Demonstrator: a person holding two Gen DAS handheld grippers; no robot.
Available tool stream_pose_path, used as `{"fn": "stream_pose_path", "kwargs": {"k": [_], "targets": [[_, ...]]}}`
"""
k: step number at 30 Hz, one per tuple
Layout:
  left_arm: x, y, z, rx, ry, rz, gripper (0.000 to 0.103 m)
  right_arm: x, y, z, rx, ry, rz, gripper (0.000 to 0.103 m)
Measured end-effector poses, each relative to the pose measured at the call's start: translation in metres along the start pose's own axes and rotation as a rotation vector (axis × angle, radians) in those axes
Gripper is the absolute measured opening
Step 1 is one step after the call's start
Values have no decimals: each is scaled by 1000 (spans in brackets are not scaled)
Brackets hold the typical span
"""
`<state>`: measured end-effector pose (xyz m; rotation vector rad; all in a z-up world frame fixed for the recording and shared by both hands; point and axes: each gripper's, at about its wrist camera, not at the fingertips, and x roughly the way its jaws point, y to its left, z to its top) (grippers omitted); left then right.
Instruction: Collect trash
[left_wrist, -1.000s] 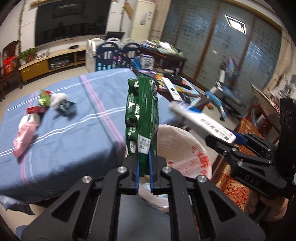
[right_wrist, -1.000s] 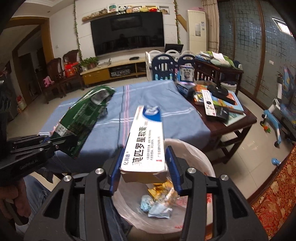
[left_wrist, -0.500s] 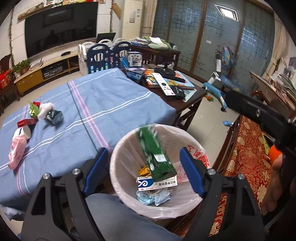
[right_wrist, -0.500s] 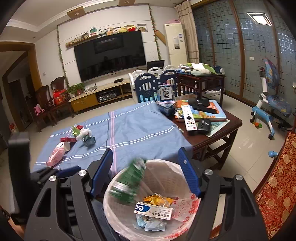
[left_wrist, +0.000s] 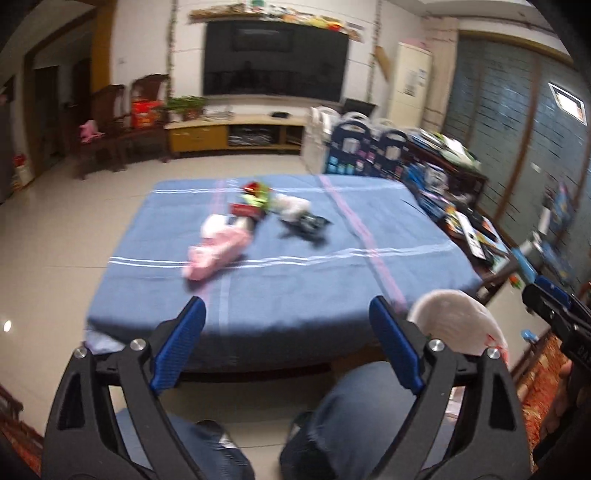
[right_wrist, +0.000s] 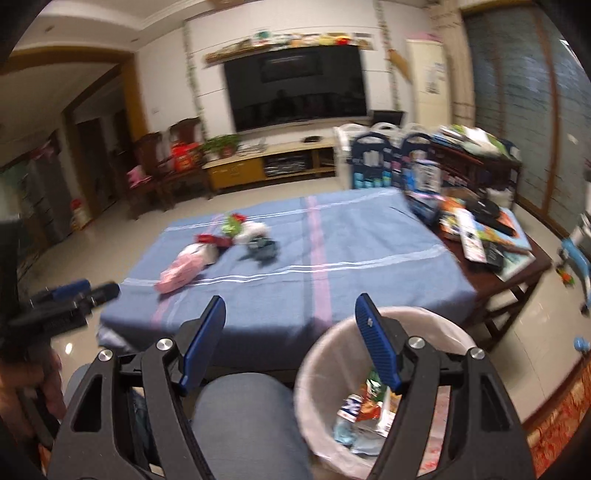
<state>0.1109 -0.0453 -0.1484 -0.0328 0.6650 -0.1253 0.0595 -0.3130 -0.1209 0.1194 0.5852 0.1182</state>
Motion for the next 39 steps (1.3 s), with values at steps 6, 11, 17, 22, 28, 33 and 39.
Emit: {"fn": "stream_pose_path", "kwargs": {"k": [6, 11, 17, 22, 28, 33, 39], "targets": [[-23, 45, -6, -38, -30, 100, 93, 10, 49, 10, -77, -11, 82, 71], [-27, 62, -10, -57, -18, 111, 93, 17, 74, 14, -87, -15, 107, 78], [-27, 66, -14, -66, -13, 103, 95, 19, 90, 11, -140, -20, 100, 91], [-26, 62, -14, -59, -15, 92, 96, 18, 87, 11, -127, -17, 89, 91], [-24, 62, -15, -58, -8, 83, 96, 18, 86, 12, -126, -17, 85, 91], [-24, 60, -17, -51, -4, 82, 96, 19, 85, 13, -121, -13, 87, 91], [-17, 59, -18, -47, 9, 77, 96, 20, 82, 11, -117, -8, 84, 91]]}}
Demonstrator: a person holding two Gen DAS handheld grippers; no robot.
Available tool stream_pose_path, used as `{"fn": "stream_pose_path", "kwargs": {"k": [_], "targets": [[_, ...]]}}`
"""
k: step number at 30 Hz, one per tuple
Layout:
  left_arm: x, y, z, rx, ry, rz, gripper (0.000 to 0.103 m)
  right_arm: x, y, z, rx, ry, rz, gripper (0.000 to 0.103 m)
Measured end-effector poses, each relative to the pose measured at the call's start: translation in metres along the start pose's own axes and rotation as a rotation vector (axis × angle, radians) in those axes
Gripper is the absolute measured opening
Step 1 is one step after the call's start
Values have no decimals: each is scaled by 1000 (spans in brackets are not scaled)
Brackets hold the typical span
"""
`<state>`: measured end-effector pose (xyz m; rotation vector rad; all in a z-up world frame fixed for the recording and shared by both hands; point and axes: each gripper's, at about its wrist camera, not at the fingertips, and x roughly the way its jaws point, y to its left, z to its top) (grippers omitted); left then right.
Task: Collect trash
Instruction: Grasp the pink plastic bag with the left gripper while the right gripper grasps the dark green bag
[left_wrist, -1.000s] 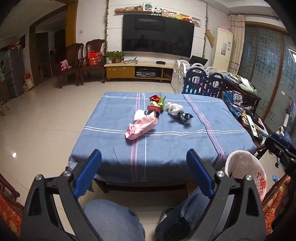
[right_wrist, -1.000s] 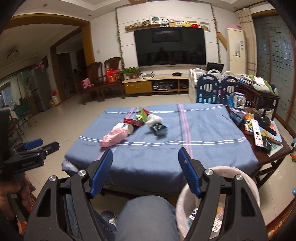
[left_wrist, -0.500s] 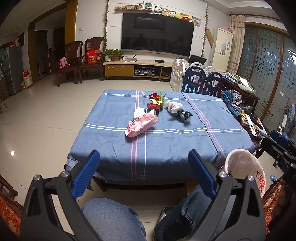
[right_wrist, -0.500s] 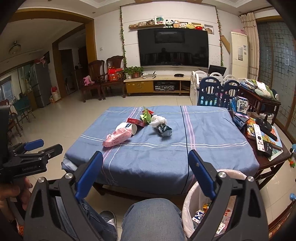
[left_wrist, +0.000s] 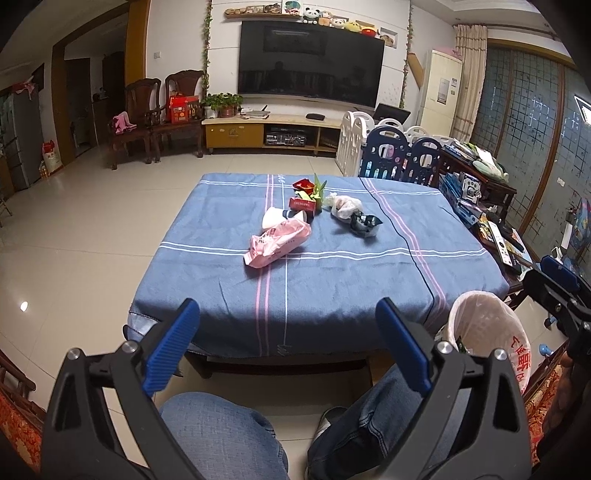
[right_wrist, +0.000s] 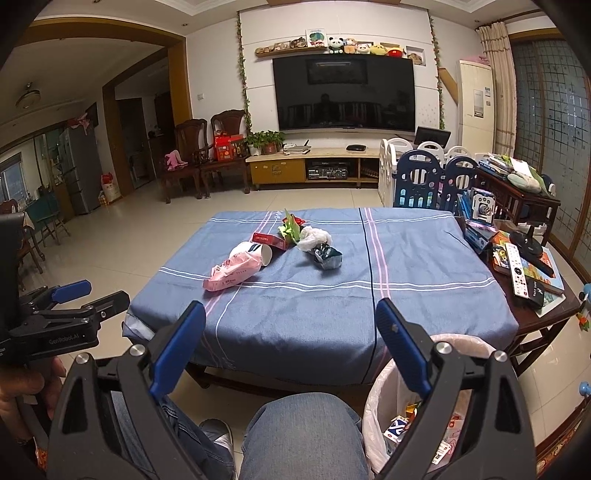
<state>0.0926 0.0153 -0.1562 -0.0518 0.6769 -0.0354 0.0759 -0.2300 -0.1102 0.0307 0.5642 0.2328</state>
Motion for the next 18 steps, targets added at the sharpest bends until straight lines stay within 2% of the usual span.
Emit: {"fn": "stream_pose_path", "kwargs": {"k": [11, 18], "targets": [[21, -1, -1, 7, 27, 2, 96, 15, -1, -6, 5, 29, 0, 91], [78, 7, 7, 20, 70, 20, 96, 46, -8, -10, 14, 76, -5, 91]]}}
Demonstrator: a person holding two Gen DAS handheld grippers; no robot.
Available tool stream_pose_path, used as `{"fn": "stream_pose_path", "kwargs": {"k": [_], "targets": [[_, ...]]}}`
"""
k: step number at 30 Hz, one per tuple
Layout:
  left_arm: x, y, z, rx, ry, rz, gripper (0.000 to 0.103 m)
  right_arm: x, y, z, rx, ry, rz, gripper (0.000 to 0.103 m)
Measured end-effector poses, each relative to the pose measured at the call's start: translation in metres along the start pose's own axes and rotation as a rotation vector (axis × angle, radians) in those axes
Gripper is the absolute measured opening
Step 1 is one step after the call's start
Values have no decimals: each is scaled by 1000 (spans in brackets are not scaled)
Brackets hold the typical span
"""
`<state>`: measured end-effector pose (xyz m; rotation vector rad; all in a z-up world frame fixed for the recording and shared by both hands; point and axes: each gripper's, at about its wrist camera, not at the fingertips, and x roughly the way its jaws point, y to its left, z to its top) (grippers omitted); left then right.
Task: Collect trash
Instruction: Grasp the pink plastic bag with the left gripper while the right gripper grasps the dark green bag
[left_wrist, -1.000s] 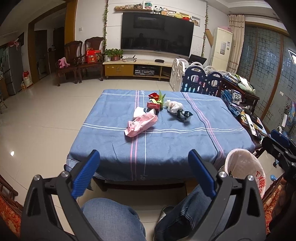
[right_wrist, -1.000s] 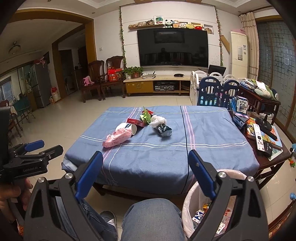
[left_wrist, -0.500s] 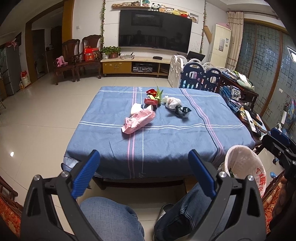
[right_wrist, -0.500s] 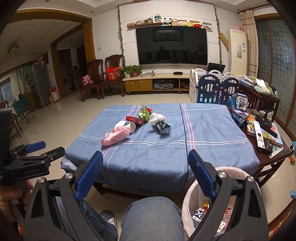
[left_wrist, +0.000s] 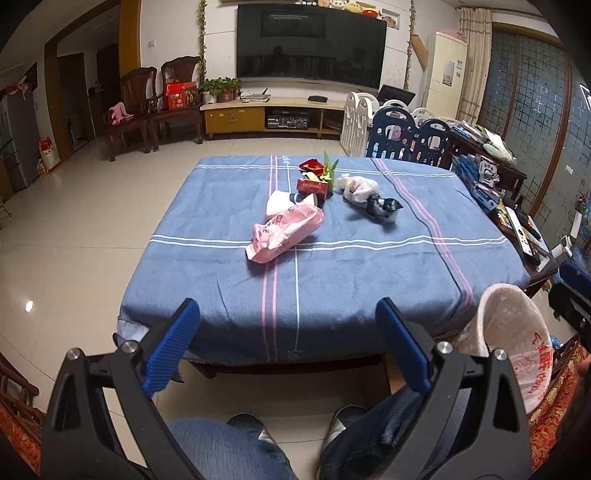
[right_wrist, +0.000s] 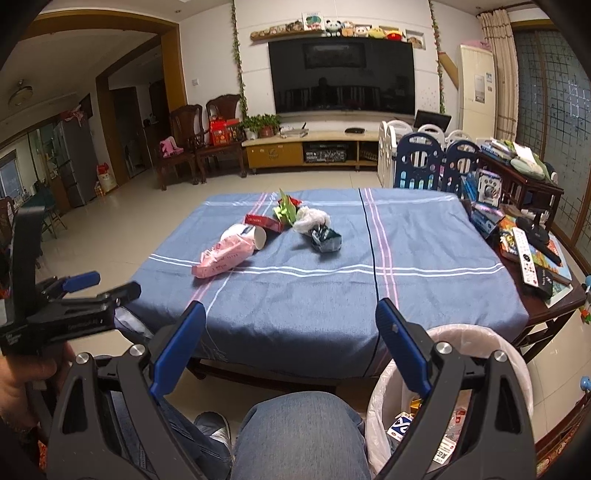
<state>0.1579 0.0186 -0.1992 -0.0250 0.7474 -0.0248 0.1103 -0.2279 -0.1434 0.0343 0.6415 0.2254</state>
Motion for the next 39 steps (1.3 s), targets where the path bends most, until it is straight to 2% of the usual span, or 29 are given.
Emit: {"fn": "stream_pose_path", "kwargs": {"k": [5, 10, 14, 17, 19, 21, 22, 23, 24, 25, 26, 28, 31, 32, 33, 34, 35, 39], "targets": [[52, 6, 14, -18, 46, -5, 96, 37, -8, 4, 25, 41, -2, 91], [116, 5, 30, 9, 85, -1, 96, 84, -18, 10, 63, 102, 15, 91], [167, 2, 40, 58, 113, 26, 96, 132, -26, 21, 82, 138, 4, 91], [201, 4, 51, 51, 127, 35, 95, 169, -31, 32, 74, 167, -6, 91], [221, 6, 57, 44, 149, 21, 91, 196, -35, 40, 66, 175, -22, 91], [239, 6, 61, 32, 183, -2, 76, 229, -40, 48, 53, 192, -38, 91], [246, 7, 60, 25, 200, -15, 72, 242, -43, 52, 50, 195, -45, 91], [255, 7, 59, 18, 229, -35, 58, 259, -45, 59, 46, 202, -58, 91], [259, 7, 57, 18, 249, -47, 44, 272, -47, 63, 41, 208, -62, 91], [258, 5, 57, 33, 235, -45, 37, 289, -49, 68, 35, 216, -69, 91], [257, 4, 59, 40, 226, -63, 23, 301, -51, 73, 30, 215, -77, 91], [245, 6, 63, 8, 194, -129, 22, 320, -53, 78, 26, 225, -86, 91], [226, 11, 65, -10, 147, -150, 21, 349, -56, 87, 18, 242, -101, 91], [221, 14, 64, -30, 139, -162, 20, 356, -56, 88, 13, 250, -105, 88], [215, 19, 64, -54, 125, -168, 20, 363, -56, 88, 6, 269, -108, 74], [209, 22, 64, -70, 112, -169, 20, 368, -56, 87, 6, 293, -105, 65], [201, 25, 65, -85, 92, -165, 20, 373, -56, 84, 13, 326, -94, 50], [174, 35, 63, -119, 53, -153, 20, 349, -54, 76, 40, 306, -69, 45]]}}
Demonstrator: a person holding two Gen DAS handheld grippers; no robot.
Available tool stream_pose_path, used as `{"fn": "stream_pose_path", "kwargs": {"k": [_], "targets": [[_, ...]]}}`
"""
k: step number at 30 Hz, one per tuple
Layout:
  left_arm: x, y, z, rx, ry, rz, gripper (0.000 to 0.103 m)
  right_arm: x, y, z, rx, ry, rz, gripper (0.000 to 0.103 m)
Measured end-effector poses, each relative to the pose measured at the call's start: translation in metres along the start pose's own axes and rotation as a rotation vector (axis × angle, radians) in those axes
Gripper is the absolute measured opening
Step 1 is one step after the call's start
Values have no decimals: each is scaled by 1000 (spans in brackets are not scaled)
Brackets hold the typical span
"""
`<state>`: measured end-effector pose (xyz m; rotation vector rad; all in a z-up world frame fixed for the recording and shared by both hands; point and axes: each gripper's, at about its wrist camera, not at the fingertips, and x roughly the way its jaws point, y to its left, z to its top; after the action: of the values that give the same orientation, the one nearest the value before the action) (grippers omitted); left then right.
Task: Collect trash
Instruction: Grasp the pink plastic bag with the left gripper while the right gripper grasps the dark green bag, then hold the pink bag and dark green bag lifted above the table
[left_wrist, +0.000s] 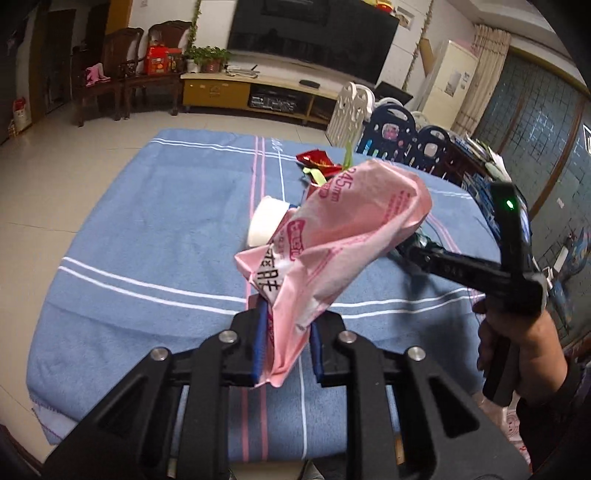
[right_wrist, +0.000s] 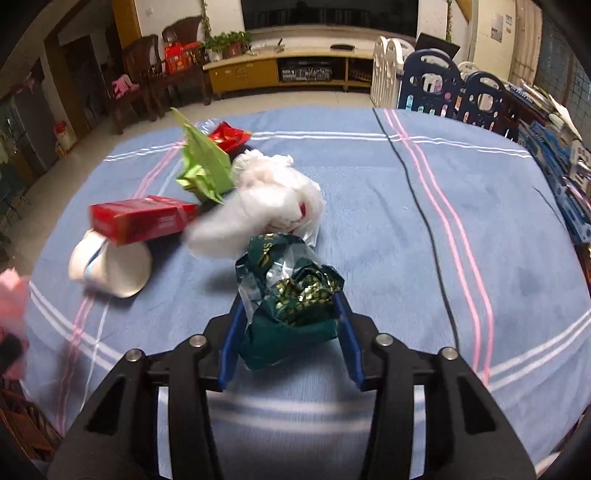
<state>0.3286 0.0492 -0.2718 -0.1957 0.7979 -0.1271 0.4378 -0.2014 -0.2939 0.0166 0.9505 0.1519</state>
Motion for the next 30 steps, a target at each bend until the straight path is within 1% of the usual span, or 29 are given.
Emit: {"fn": "stream_pose_path", "kwargs": {"k": [3, 6, 8, 11, 13, 15, 18, 21, 24, 30], "targets": [[-28, 3, -10, -33, -16, 2, 20, -41, 4, -22, 6, -38, 34, 44], [-60, 4, -23, -67, -27, -8, 20, -98, 9, -51, 12, -87, 69, 44], [-81, 0, -30, -66, -37, -8, 20, -144, 17, -72, 1, -131, 93, 44], [-118, -7, -47, -58, -48, -10, 20, -198, 27, -99, -20, -179, 125, 44], [-137, -9, -55, -71, -52, -23, 20, -236, 35, -116, -28, -213, 149, 44], [-153, -12, -62, -74, -57, -28, 20, -265, 41, -129, -43, -242, 161, 44], [-180, -18, -71, -53, -77, -20, 20, -297, 48, -148, -78, -280, 151, 44], [-207, -25, -78, -39, -104, -17, 21, -319, 49, -161, -83, -300, 158, 44], [-225, -33, -87, -14, -121, -7, 21, -331, 52, -171, -89, -303, 164, 44], [-240, -43, -95, 2, -128, 3, 21, -350, 56, -183, -96, -324, 169, 44]]}}
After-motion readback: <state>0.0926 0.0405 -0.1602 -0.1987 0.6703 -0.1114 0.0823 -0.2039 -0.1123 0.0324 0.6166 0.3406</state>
